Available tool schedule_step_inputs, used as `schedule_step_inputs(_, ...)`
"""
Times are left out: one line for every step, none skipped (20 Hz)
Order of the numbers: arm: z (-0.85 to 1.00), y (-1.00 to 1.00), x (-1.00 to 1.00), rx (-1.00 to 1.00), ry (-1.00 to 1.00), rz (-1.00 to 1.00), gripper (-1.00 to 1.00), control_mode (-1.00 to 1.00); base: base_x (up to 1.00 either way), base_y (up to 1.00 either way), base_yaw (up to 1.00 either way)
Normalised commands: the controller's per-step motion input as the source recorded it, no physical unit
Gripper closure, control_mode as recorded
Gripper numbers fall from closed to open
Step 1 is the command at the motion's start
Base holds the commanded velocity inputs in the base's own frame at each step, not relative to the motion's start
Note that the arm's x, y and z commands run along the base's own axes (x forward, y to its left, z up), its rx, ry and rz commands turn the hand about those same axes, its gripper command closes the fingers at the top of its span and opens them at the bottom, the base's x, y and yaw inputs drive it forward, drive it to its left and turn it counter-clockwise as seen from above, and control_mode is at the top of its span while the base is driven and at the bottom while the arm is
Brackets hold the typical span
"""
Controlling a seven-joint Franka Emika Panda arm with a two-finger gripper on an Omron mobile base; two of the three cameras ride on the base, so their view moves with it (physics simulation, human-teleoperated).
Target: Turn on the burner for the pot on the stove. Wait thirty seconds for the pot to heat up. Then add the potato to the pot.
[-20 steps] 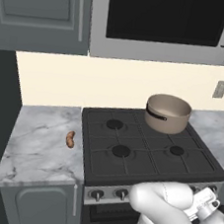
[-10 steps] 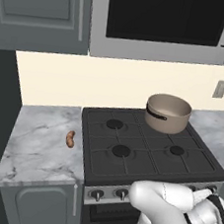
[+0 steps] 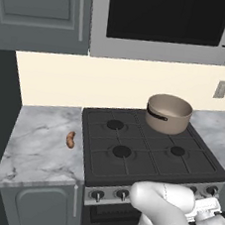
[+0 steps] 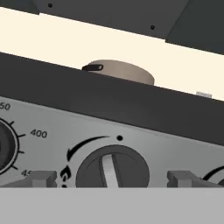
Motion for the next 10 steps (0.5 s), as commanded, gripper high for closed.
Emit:
schedule_step_inputs(0.06, 0.00, -0.34, 0.00, -0.10, 0.00, -1.00, -1.00, 0.00, 0.00, 0.00)
schedule_step_inputs(0.06, 0.00, -0.19, 0.00, -0.09, 0.00, -1.00, -1.00, 0.00, 0.00, 0.00)
schedule_step_inputs(0.10, 0.00, -0.08, 0.00, -0.08, 0.00, -1.00, -1.00, 0.00, 0.00, 0.00)
schedule_step_inputs(0.00, 0.00, 0.00, 0.00, 0.00, 0.00, -1.00, -1.00, 0.00, 0.00, 0.00)
schedule_step_inputs(0.00, 0.00, 0.00, 0.00, 0.00, 0.00, -1.00, -1.00, 0.00, 0.00, 0.00)
schedule_step_inputs(0.00, 0.00, 0.00, 0.00, 0.00, 0.00, -1.00, -1.00, 0.00, 0.00, 0.00)
schedule_step_inputs(0.00, 0.00, 0.00, 0.00, 0.00, 0.00, -1.00, -1.00, 0.00, 0.00, 0.00)
schedule_step_inputs(0.00, 0.00, 0.00, 0.00, -0.02, 0.00, -1.00, -1.00, 0.00, 0.00, 0.00)
schedule_step_inputs(0.00, 0.00, 0.00, 0.00, -0.01, 0.00, -1.00, -1.00, 0.00, 0.00, 0.00)
schedule_step_inputs(0.00, 0.00, 0.00, 0.00, -0.01, 0.00, -1.00, -1.00, 0.00, 0.00, 0.00)
